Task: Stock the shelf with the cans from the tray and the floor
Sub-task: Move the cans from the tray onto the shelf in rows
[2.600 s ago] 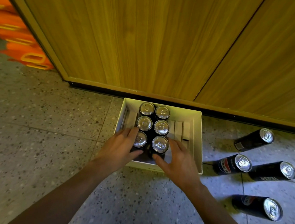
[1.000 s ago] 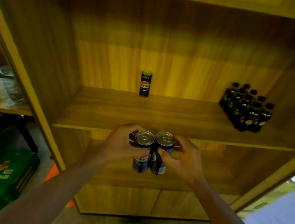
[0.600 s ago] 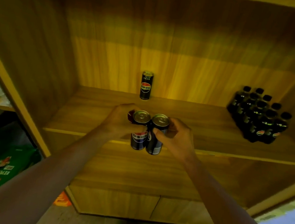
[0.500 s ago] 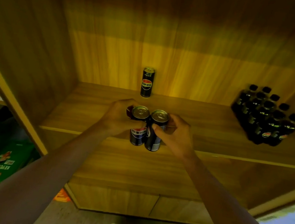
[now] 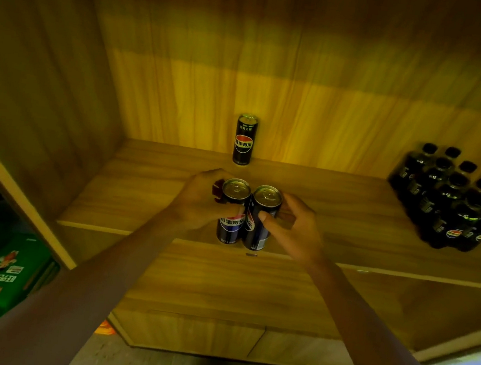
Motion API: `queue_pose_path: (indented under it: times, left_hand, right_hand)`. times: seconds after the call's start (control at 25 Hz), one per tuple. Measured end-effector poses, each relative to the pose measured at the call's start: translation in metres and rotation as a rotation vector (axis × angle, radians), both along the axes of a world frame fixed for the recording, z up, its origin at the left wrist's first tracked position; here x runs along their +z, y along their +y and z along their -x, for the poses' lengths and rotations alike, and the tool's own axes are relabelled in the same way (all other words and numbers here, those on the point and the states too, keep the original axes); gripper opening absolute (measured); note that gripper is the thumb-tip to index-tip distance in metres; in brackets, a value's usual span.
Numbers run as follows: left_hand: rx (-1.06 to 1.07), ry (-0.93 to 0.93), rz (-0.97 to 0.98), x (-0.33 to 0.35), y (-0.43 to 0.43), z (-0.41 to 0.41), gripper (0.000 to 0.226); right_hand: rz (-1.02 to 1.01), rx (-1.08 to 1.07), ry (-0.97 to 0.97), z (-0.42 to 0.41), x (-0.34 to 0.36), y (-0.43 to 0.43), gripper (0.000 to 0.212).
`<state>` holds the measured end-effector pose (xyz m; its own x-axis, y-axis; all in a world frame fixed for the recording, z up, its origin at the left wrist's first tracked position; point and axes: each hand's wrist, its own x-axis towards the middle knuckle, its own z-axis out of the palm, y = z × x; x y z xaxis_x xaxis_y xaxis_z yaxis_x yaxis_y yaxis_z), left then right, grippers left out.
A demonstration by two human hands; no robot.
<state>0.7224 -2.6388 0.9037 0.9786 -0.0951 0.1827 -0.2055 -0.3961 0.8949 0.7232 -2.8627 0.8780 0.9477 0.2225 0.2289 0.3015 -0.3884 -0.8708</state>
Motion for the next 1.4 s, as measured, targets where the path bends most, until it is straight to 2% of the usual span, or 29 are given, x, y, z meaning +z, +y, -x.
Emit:
queue_pose_path:
  times: [0.12,0.24,0.52,0.84,1.0,1.4]
  left_hand:
    - [0.048,0.026,0.008,-0.013,0.002,0.002,0.059]
    - [0.065,0.037,-0.039,-0.018,-0.001,-0.001,0.058]
    - [0.127,0.059,-0.035,-0.009,-0.007,-0.050,0.050]
    - [0.255,0.040,-0.162,0.002,-0.010,-0.144,0.036]
    - [0.259,0.009,-0.187,0.000,-0.008,-0.173,0.042]
    - [0.281,0.021,-0.219,-0.003,-0.004,-0.189,0.050]
  right_hand:
    - [0.046,-0.116,-0.006,0.006,-0.007,0.005,0.076]
    - [0.136,-0.193,-0.061,0.003,-0.009,0.013,0.069]
    - [0.068,-0.089,0.030,-0.047,0.005,0.010,0.053]
    - [0.030,-0.115,-0.001,-0.166,0.004,0.028,0.053]
    - [0.030,-0.124,-0.011,-0.212,0.006,0.038,0.052]
    - [0.126,-0.098,0.004,-0.240,0.015,0.036,0.062]
